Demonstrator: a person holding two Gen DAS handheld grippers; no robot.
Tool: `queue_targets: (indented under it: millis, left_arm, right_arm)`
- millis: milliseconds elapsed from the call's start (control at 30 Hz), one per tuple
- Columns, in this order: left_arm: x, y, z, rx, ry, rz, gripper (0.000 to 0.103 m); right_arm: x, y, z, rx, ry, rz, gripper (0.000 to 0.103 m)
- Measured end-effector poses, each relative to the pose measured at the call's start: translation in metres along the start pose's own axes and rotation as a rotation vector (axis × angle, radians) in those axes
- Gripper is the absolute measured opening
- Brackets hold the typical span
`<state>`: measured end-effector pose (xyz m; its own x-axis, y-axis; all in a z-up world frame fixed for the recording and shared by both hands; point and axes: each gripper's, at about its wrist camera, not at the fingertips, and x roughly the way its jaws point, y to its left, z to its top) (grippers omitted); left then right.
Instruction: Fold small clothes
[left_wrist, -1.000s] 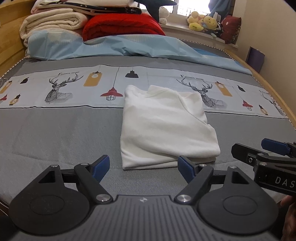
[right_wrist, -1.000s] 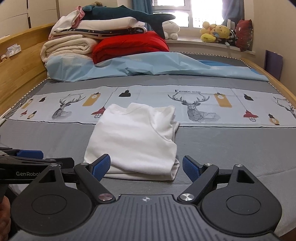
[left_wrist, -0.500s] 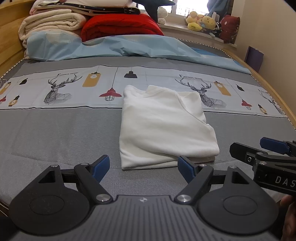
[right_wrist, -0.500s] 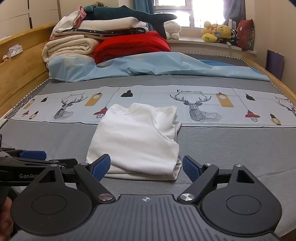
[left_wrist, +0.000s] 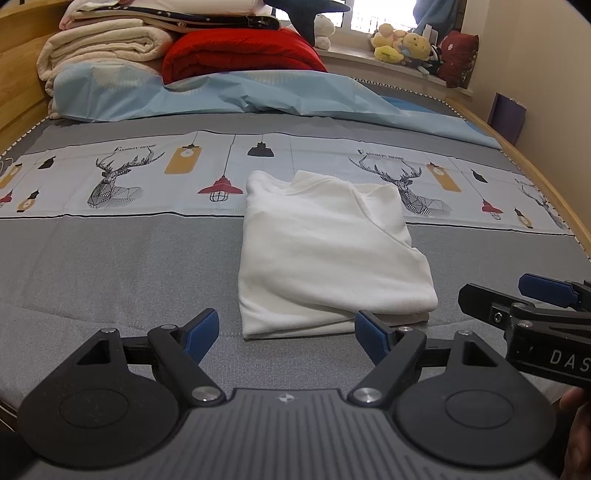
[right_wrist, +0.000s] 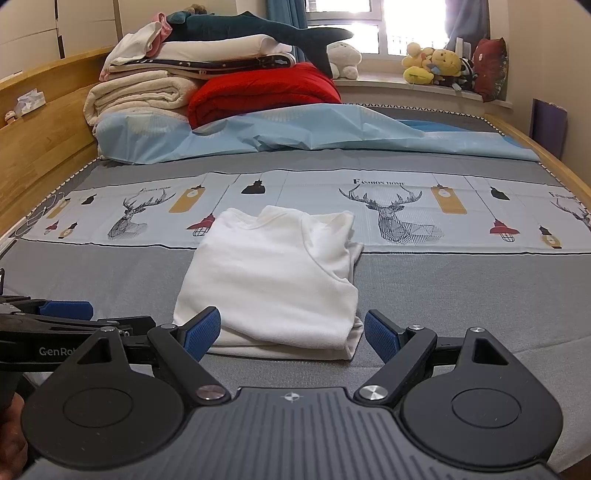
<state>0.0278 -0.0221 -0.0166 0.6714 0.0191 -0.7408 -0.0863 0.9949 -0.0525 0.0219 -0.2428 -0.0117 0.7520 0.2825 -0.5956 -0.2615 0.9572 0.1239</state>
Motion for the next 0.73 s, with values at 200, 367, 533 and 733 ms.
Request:
queue_targets:
  millis: [200, 367, 533, 733]
  left_arm:
    - [-0.0011, -0.0001, 0.0004, 0.006, -0.003, -0.003, 0.085]
    - [-0.0014, -0.0001, 0.0005, 0.009, -0.004, -0.004, 0.085]
    - [-0.0030, -0.0022, 0.0009, 0.013, -0.011, -0.002, 0.085]
    - [-0.0033, -0.0025, 0.0006, 0.012, -0.014, 0.000, 0.086]
  right_arm:
    - [0.0001, 0.0007, 0.0005, 0.000, 0.000, 0.000, 0.086]
    - [0.0000, 0.0013, 0.0004, 0.002, 0.000, 0.000, 0.086]
    - [-0.0001, 0.0011, 0.0005, 0.001, 0.000, 0.001, 0.086]
    - [0.0001, 0.0016, 0.0005, 0.002, 0.000, 0.001, 0.086]
